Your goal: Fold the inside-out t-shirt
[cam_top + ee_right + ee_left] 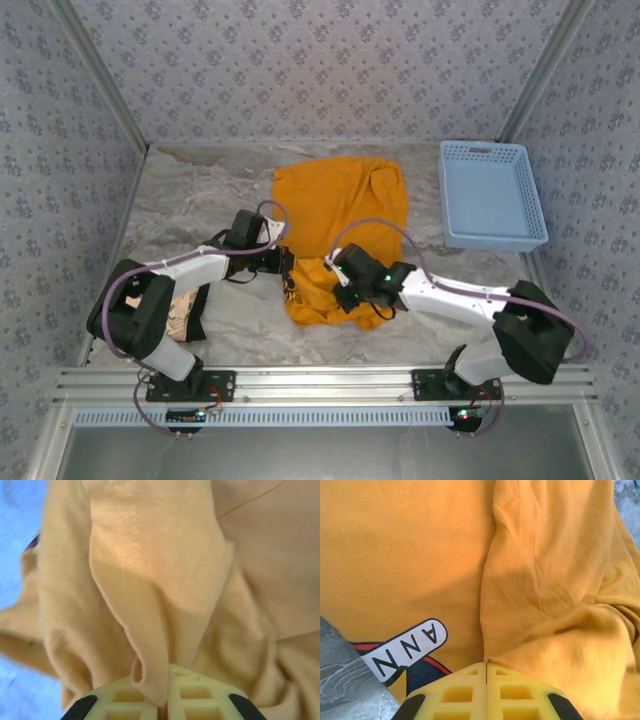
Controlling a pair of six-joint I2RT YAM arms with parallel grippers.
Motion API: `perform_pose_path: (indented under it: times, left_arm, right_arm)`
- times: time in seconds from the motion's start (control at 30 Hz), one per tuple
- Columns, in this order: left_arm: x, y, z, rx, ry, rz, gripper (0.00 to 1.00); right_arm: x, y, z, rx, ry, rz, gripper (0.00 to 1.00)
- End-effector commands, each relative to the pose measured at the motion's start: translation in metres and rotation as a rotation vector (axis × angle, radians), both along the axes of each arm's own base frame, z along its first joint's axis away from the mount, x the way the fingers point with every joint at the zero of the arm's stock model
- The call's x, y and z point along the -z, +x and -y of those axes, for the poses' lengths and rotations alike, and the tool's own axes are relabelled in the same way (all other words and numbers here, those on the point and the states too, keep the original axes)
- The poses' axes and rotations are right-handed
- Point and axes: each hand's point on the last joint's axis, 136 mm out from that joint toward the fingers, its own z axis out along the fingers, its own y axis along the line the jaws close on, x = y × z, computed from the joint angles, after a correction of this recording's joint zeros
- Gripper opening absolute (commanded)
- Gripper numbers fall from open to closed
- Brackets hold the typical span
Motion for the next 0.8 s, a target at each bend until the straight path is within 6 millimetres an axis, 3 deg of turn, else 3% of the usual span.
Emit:
perform_pose_path:
  times: [0.0, 0.07, 0.17, 0.23, 0.3, 0.4, 0.5, 0.6, 0.67, 0.77]
  left_arm:
    - [-0.002, -0.013, 0.001, 0.016, -0.029, -0.018, 0.00]
    - [-0.003, -0.019, 0.000, 0.026, -0.029, -0.029, 0.02]
    - [-0.012, -0.024, -0.002, 0.030, -0.047, -0.009, 0.17]
    - [-0.021, -0.025, 0.000, 0.042, -0.073, 0.023, 0.31]
    - [-0.027, -0.023, 0.001, 0.046, -0.075, 0.043, 0.36]
    - [-0.027, -0.020, -0.001, 0.036, -0.059, 0.036, 0.35]
    - [-0.014, -0.018, -0.008, -0.001, -0.025, 0.014, 0.20]
    - [-0.003, -0.021, -0.015, -0.030, -0.017, -0.029, 0.14]
    - [0.002, -0.024, -0.017, -0.037, -0.017, -0.037, 0.14]
    - [0.003, -0.028, -0.016, -0.021, -0.026, -0.045, 0.25]
  right_arm:
    - [-0.032, -0.037, -0.036, -0.285, 0.269, -0.029, 0.11]
    - [-0.055, -0.046, -0.045, -0.359, 0.348, 0.009, 0.10]
    - [-0.078, -0.049, -0.056, -0.419, 0.413, -0.009, 0.09]
    - [-0.087, -0.053, -0.065, -0.460, 0.445, -0.050, 0.09]
    - [-0.091, -0.057, -0.074, -0.498, 0.472, -0.088, 0.14]
    - [-0.086, -0.063, -0.086, -0.545, 0.450, -0.137, 0.18]
    - [-0.070, -0.074, -0.093, -0.577, 0.404, -0.178, 0.19]
    - [-0.060, -0.071, -0.092, -0.534, 0.348, -0.153, 0.18]
    - [-0.058, -0.064, -0.084, -0.488, 0.296, -0.098, 0.24]
    - [-0.056, -0.051, -0.070, -0.416, 0.205, 0.015, 0.37]
